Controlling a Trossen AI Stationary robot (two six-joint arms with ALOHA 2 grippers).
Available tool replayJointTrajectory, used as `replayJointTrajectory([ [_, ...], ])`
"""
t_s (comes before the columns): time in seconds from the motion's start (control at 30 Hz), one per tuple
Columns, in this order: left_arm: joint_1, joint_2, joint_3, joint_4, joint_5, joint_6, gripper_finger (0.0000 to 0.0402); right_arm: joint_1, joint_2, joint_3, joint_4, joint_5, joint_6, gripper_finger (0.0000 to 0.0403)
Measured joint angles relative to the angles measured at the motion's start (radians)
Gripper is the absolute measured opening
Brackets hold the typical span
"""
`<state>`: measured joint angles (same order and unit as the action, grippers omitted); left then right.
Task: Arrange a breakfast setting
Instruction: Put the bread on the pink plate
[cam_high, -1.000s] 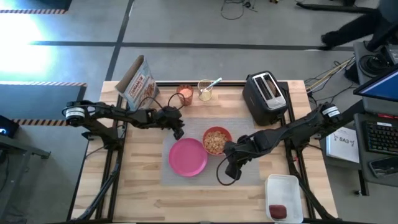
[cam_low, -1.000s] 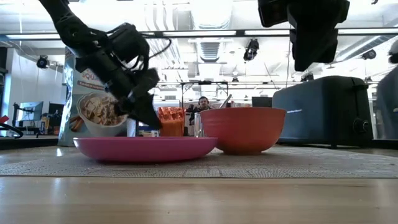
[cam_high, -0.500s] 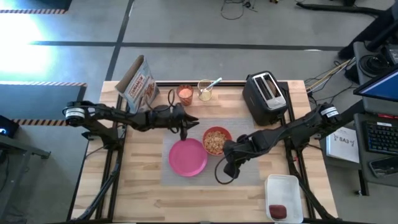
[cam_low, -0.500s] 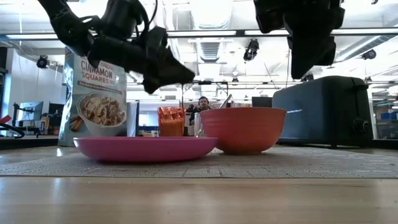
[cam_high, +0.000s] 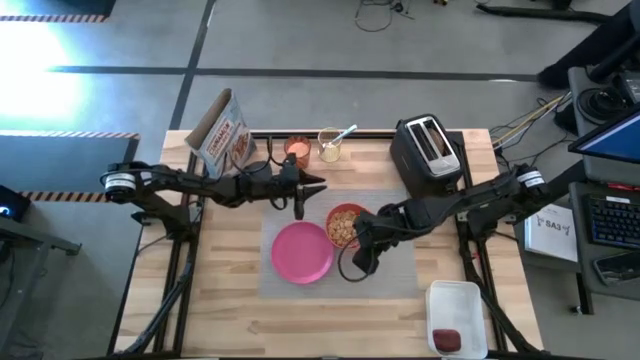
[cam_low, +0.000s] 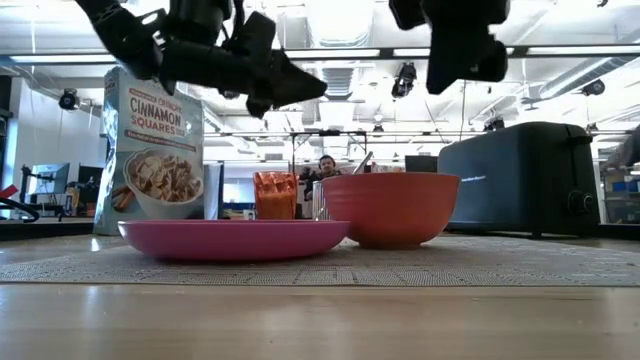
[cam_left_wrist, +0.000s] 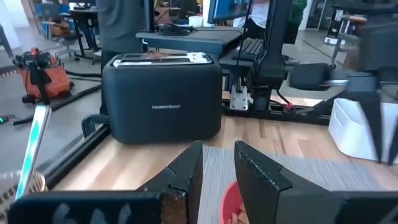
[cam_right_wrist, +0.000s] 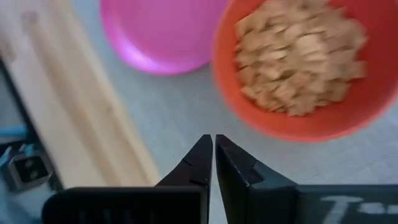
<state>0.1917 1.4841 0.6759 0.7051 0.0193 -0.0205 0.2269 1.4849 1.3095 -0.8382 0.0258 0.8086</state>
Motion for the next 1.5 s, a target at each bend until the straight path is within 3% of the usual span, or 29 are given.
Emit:
replayJointTrajectory([
  [0.13, 0.000, 0.000, 0.066, -0.108, 0.001, 0.032, 0.0076, -0.052, 0.000, 0.029, -0.102, 0.003, -0.001, 0.0033],
  [0.27, -0.001, 0.000, 0.096, -0.176, 0.002, 0.040, 0.0076, -0.125, 0.000, 0.091, -0.318, 0.014, -0.029, 0.0073],
  [0.57, -0.001, 0.000, 0.095, -0.127, 0.039, 0.032, 0.0076, -0.328, -0.004, 0.210, -0.728, 0.260, -0.023, 0.0156],
  [0.8, -0.001, -0.003, 0.111, -0.080, 0.147, 0.080, 0.0076, -0.587, -0.023, 0.201, -0.731, 0.264, -0.127, 0.0171],
  [1.13, -0.001, -0.008, 0.116, -0.095, 0.150, 0.091, 0.0076, -0.971, -0.055, 0.200, -0.733, 0.309, -0.257, 0.0158],
  [1.33, 0.000, -0.008, 0.116, -0.094, 0.148, 0.091, 0.0076, -1.084, -0.053, 0.190, -0.721, 0.368, -0.326, 0.0144],
  [1.5, 0.000, -0.008, 0.115, -0.093, 0.148, 0.093, 0.0076, -1.091, -0.051, 0.175, -0.659, 0.365, -0.349, 0.0133],
])
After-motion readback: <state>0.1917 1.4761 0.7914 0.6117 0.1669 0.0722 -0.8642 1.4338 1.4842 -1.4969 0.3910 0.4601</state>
